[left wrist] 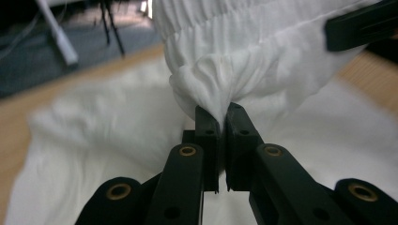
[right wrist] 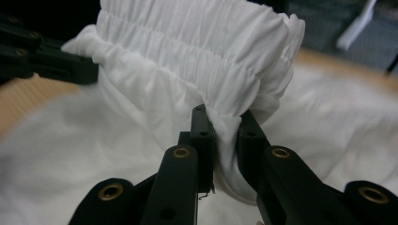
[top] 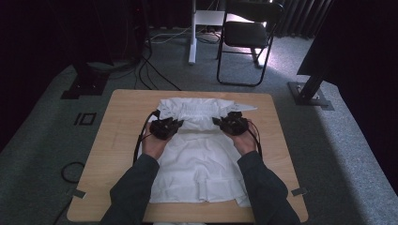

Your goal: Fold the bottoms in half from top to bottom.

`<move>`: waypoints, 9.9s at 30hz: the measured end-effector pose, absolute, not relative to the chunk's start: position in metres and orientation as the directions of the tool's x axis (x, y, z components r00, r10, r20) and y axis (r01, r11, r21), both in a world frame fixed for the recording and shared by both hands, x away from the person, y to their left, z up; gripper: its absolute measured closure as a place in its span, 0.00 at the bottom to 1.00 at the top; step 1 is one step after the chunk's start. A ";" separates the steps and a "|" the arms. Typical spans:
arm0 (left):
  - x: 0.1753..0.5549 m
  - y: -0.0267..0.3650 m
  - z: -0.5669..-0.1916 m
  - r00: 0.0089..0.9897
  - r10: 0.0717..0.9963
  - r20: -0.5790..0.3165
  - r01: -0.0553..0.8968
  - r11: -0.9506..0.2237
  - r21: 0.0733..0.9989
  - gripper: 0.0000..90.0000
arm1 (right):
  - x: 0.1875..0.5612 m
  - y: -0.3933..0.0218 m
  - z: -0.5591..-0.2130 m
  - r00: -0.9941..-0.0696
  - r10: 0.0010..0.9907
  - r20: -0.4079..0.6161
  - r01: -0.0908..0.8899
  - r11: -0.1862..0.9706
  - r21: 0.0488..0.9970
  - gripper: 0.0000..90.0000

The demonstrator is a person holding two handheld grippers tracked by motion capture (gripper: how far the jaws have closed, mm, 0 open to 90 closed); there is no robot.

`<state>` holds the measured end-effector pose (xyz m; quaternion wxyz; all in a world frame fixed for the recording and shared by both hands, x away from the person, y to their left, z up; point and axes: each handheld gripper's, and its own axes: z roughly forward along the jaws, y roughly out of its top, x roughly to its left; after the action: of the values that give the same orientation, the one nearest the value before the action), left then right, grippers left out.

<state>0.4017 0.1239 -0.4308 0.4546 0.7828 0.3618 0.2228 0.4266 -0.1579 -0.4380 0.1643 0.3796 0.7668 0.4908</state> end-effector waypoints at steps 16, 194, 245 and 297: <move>0.342 0.134 -0.511 0.718 0.691 -0.084 0.494 -0.420 0.761 0.92 | 0.358 -0.171 -0.501 -0.719 0.672 0.175 0.510 0.340 0.790 0.89; 0.468 0.217 -0.545 0.396 0.880 -0.262 0.717 -0.118 0.687 0.91 | 0.482 -0.190 -0.545 -0.437 0.884 0.168 0.723 0.234 0.650 0.92; 0.350 0.218 -0.472 0.605 0.790 -0.101 0.418 -0.207 0.885 0.92 | 0.374 -0.247 -0.492 -0.550 0.821 0.152 0.464 0.149 0.873 0.92; 0.429 0.188 -0.541 0.420 0.907 0.019 0.609 -0.297 0.735 0.91 | 0.436 -0.193 -0.549 -0.449 0.889 0.094 0.645 0.249 0.723 0.92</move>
<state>0.4294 0.1879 -0.5409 0.3333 0.7738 0.4901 0.2237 0.4356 -0.1933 -0.5494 0.1700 0.4968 0.7717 0.3590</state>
